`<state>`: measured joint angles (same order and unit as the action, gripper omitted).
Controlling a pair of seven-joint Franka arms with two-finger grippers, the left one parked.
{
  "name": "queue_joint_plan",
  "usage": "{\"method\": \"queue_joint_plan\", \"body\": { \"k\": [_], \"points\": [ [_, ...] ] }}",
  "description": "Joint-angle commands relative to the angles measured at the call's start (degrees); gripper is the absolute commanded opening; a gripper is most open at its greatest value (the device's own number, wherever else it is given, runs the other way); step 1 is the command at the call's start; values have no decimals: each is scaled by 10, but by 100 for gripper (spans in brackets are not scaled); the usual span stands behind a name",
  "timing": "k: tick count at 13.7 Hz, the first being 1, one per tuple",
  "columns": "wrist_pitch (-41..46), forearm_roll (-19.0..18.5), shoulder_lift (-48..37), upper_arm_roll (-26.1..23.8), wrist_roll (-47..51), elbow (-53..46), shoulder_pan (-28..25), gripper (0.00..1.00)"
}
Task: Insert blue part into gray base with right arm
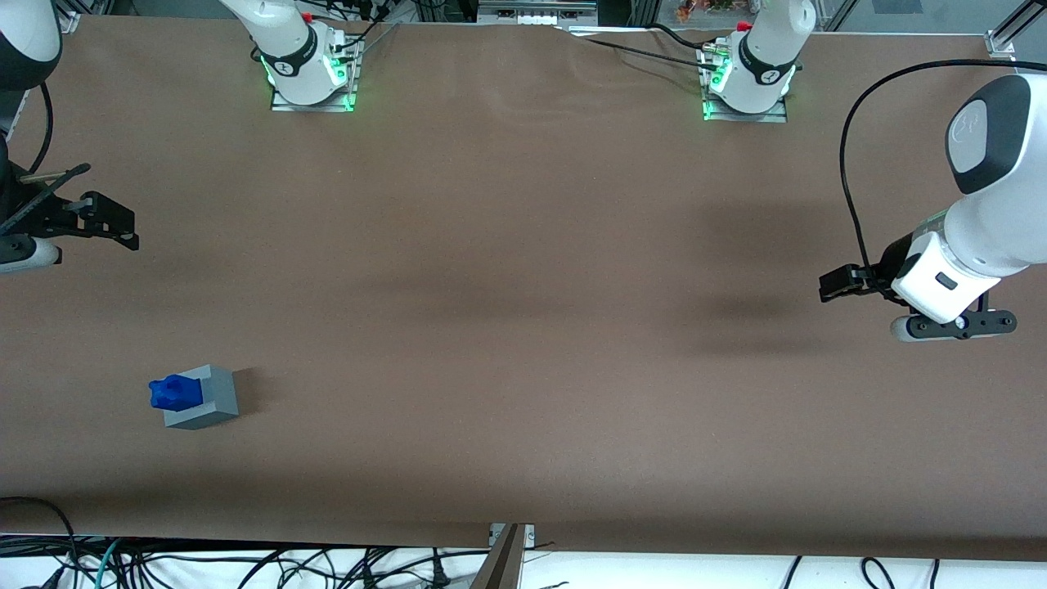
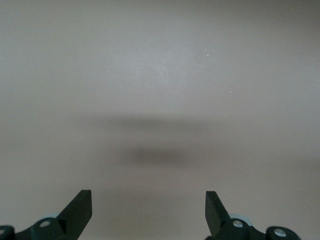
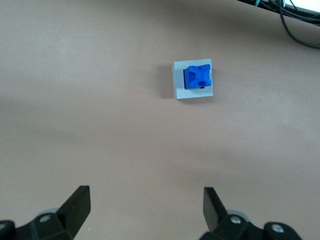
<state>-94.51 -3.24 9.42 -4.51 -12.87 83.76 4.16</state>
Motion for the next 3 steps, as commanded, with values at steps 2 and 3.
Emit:
{"method": "queue_joint_plan", "body": {
  "k": [2, 3],
  "points": [
    [-9, -4, -10, -1, 14, 12, -2, 100],
    [-10, -4, -10, -1, 15, 12, -2, 100]
  ]
}}
